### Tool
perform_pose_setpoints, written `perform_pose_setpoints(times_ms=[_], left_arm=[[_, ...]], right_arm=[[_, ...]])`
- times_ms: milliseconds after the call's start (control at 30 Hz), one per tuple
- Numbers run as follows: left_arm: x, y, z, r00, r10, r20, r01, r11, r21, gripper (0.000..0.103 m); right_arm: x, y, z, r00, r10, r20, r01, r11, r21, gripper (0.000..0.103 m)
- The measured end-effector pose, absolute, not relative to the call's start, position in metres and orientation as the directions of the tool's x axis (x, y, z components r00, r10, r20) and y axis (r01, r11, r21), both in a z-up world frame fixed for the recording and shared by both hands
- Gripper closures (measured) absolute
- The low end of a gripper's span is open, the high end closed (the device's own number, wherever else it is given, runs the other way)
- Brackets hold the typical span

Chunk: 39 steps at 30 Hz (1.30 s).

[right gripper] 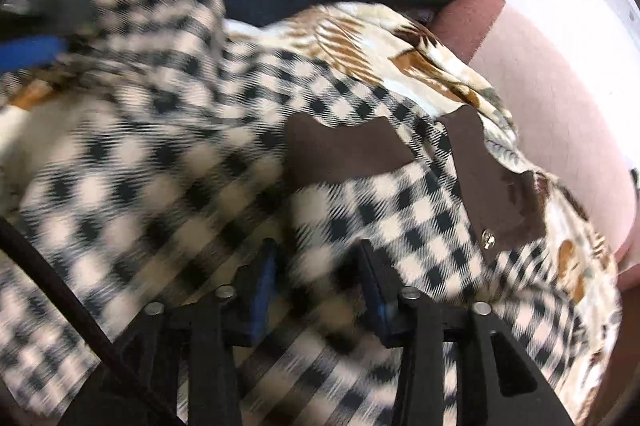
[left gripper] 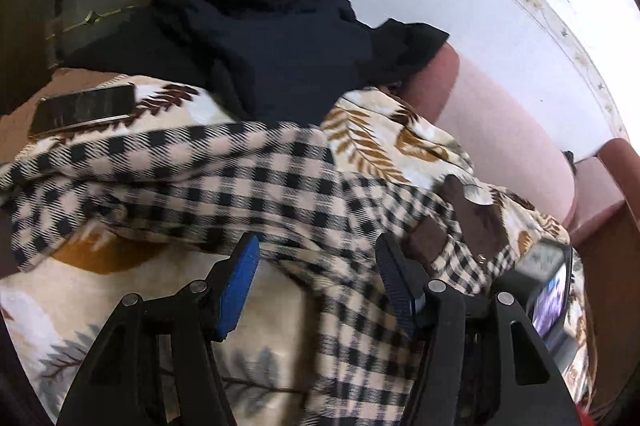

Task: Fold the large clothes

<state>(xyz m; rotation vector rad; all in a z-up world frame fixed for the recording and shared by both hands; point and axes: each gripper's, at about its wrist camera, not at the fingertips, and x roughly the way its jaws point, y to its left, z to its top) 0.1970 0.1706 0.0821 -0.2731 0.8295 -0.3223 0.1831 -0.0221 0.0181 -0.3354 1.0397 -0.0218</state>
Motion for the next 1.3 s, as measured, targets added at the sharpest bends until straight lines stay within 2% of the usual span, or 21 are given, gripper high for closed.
perform_pose_setpoints(times_ms=[33, 133, 233, 300, 367, 433, 467, 567, 700, 867, 1000, 1067, 1133, 1300], left_arm=[[0.196, 0.174, 0.084, 0.637, -0.381, -0.670, 0.174, 0.918, -0.357, 0.044], [0.194, 0.186, 0.089, 0.652, -0.388, -0.651, 0.177, 0.913, -0.367, 0.044], [0.195, 0.196, 0.090, 0.650, -0.404, -0.644, 0.163, 0.901, -0.401, 0.043], [0.196, 0.203, 0.089, 0.641, -0.423, -0.641, 0.157, 0.889, -0.429, 0.043], [0.196, 0.207, 0.088, 0.638, -0.427, -0.640, 0.151, 0.885, -0.440, 0.043], [0.195, 0.211, 0.089, 0.642, -0.423, -0.640, 0.145, 0.886, -0.441, 0.043], [0.195, 0.211, 0.089, 0.642, -0.424, -0.639, 0.143, 0.885, -0.444, 0.043], [0.196, 0.214, 0.088, 0.639, -0.431, -0.638, 0.140, 0.880, -0.454, 0.042], [0.196, 0.216, 0.089, 0.636, -0.437, -0.636, 0.130, 0.873, -0.469, 0.041], [0.193, 0.227, 0.091, 0.647, -0.423, -0.634, 0.111, 0.875, -0.471, 0.041], [0.192, 0.242, 0.091, 0.660, -0.387, -0.644, 0.066, 0.884, -0.463, 0.041], [0.192, 0.253, 0.090, 0.666, -0.373, -0.646, 0.038, 0.882, -0.470, 0.041], [0.192, 0.266, 0.091, 0.673, -0.355, -0.648, 0.008, 0.880, -0.475, 0.041], [0.186, 0.315, 0.097, 0.723, -0.222, -0.654, -0.116, 0.894, -0.432, 0.041]], right_arm=[[0.187, -0.027, 0.021, 0.505, -0.169, -0.847, -0.128, 0.955, -0.267, 0.098], [0.187, -0.052, 0.056, 0.540, -0.034, -0.841, -0.064, 0.995, -0.081, 0.098], [0.182, -0.081, 0.088, 0.562, 0.271, -0.781, -0.056, 0.955, 0.291, 0.098], [0.183, -0.087, 0.093, 0.550, 0.403, -0.731, -0.076, 0.896, 0.437, 0.098], [0.189, -0.081, 0.083, 0.497, 0.483, -0.721, -0.092, 0.855, 0.510, 0.093], [0.195, -0.072, 0.069, 0.450, 0.433, -0.781, -0.062, 0.888, 0.456, 0.080], [0.193, -0.070, 0.067, 0.457, 0.412, -0.788, -0.052, 0.897, 0.439, 0.079], [0.184, -0.071, 0.073, 0.493, 0.409, -0.768, -0.046, 0.894, 0.447, 0.078], [0.171, -0.072, 0.081, 0.512, 0.324, -0.796, -0.047, 0.935, 0.351, 0.078], [0.175, -0.066, 0.062, 0.475, 0.349, -0.808, -0.034, 0.925, 0.380, 0.078], [0.178, -0.022, 0.041, 0.395, 0.382, -0.835, -0.118, 0.923, 0.366, 0.075], [0.176, 0.003, 0.028, 0.355, 0.354, -0.865, -0.169, 0.935, 0.313, 0.061], [0.167, 0.020, 0.028, 0.384, 0.294, -0.875, -0.213, 0.951, 0.226, 0.048], [0.146, 0.027, 0.048, 0.427, 0.292, -0.856, -0.239, 0.949, 0.204, 0.047]])
